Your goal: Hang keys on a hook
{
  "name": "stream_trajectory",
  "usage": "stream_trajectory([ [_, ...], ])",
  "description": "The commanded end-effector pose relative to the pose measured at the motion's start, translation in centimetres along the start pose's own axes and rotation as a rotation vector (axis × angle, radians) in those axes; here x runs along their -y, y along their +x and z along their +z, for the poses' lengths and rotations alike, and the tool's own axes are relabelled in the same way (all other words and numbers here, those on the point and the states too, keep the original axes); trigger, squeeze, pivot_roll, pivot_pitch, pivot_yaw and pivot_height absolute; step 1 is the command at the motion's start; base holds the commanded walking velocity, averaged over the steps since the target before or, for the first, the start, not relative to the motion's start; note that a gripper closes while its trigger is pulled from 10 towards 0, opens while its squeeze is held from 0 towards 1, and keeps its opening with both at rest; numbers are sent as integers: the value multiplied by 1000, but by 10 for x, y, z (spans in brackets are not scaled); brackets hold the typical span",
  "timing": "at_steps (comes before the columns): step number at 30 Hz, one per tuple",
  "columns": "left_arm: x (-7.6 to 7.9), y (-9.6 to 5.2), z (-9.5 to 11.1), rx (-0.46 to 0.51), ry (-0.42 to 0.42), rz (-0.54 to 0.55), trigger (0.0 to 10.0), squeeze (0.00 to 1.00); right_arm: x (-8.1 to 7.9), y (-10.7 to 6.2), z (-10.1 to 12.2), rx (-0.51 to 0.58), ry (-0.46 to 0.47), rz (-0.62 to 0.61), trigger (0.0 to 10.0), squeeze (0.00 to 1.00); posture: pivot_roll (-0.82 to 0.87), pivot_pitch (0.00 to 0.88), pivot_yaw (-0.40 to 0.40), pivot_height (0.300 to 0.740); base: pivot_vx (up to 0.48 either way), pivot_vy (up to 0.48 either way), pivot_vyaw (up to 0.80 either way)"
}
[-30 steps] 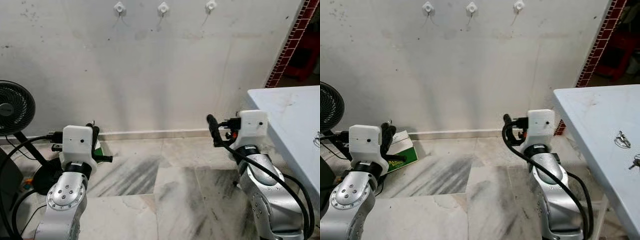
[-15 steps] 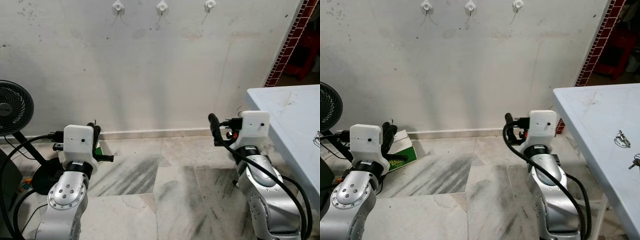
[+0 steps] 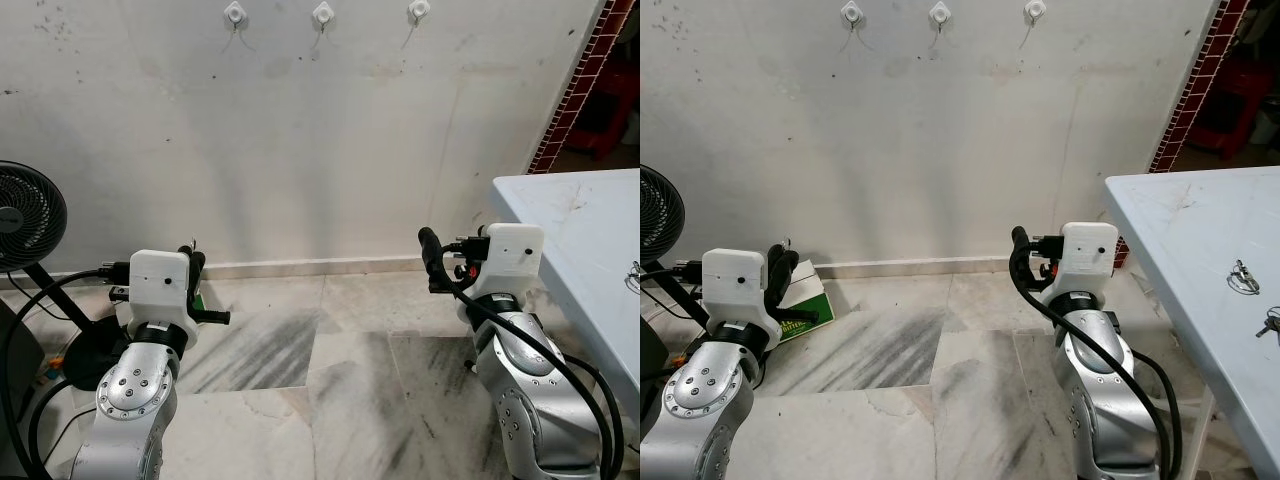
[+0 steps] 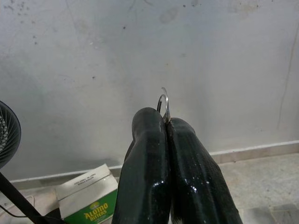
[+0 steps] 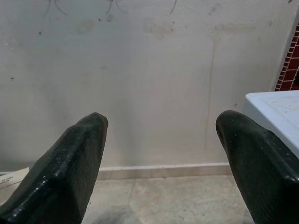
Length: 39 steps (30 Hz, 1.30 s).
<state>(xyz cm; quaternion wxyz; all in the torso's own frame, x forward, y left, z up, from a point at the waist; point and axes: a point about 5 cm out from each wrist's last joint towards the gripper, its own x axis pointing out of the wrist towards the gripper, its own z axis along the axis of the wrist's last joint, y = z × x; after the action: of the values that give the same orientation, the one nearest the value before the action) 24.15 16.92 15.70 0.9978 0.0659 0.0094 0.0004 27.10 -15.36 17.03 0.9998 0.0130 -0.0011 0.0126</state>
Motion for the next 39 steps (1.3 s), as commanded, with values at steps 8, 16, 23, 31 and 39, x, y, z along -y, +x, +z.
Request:
stream_trajectory([
  [8, 0, 3, 4, 24, 10, -11, 10000, 0, 0, -1, -1, 16, 60, 0, 0, 0, 0, 0, 33, 740, 0, 0, 0],
  [16, 1, 3, 3, 22, 4, -14, 10000, 0, 1, -1, -4, -3, 55, -20, 3804, 0, -1, 0, 36, 740, 0, 0, 0],
  [23, 2, 3, 4, 24, 1, -15, 10000, 0, 2, -1, -4, -1, 84, -15, 10000, 1000, -3, 0, 33, 740, 0, 0, 0],
  [31, -1, 4, 11, 71, -17, -47, 10000, 0, 0, -1, -2, 19, 59, -9, 10000, 1000, 3, 0, 30, 740, 0, 0, 0],
  [39, -13, 10, 19, 114, -21, -41, 10000, 0, -5, 1, 12, 112, -44, 20, 10000, 0, 19, 0, 28, 740, 0, 0, 0],
])
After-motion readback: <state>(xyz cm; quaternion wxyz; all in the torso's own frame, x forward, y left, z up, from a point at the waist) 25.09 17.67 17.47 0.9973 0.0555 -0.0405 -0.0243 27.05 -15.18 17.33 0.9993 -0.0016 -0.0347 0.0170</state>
